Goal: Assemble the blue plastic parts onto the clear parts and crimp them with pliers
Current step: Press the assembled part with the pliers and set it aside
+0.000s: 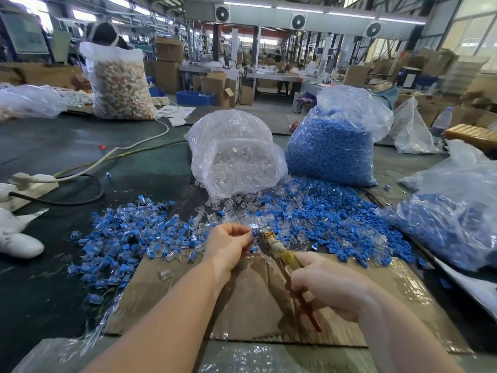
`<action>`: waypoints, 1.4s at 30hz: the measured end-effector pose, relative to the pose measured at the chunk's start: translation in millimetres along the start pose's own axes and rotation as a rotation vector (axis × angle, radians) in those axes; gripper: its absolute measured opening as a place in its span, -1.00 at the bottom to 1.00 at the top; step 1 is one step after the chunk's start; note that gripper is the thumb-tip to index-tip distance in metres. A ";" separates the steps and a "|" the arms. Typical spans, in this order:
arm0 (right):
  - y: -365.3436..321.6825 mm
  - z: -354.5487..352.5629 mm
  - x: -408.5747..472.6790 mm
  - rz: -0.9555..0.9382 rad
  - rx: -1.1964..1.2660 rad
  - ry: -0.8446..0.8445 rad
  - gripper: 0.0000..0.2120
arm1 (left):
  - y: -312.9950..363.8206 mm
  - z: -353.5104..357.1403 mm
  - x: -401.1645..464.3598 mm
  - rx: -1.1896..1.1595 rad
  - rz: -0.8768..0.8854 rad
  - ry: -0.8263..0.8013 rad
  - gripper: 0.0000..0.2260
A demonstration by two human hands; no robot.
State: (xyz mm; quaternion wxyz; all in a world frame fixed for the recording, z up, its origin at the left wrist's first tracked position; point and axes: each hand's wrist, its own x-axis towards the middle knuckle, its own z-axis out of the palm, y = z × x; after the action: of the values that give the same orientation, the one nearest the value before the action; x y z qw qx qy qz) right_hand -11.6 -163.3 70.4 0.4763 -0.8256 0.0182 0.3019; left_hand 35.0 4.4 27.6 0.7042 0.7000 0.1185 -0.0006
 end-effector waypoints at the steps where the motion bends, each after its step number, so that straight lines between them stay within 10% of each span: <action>1: -0.6 -0.1 -0.2 -0.005 0.011 -0.006 -0.81 | 0.5 -0.2 -0.1 -0.006 -0.001 -0.003 -0.95; 42: 0.3 8.1 -3.0 -0.084 -0.192 0.123 -0.83 | -1.3 13.7 -1.8 -0.084 -0.081 0.060 -0.92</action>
State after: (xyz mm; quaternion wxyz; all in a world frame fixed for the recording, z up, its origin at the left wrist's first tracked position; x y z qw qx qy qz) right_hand -18.1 -157.7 68.8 0.4053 -0.8844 -0.0163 0.2309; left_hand 35.3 -9.5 26.5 0.7286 0.6641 0.1679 -0.0030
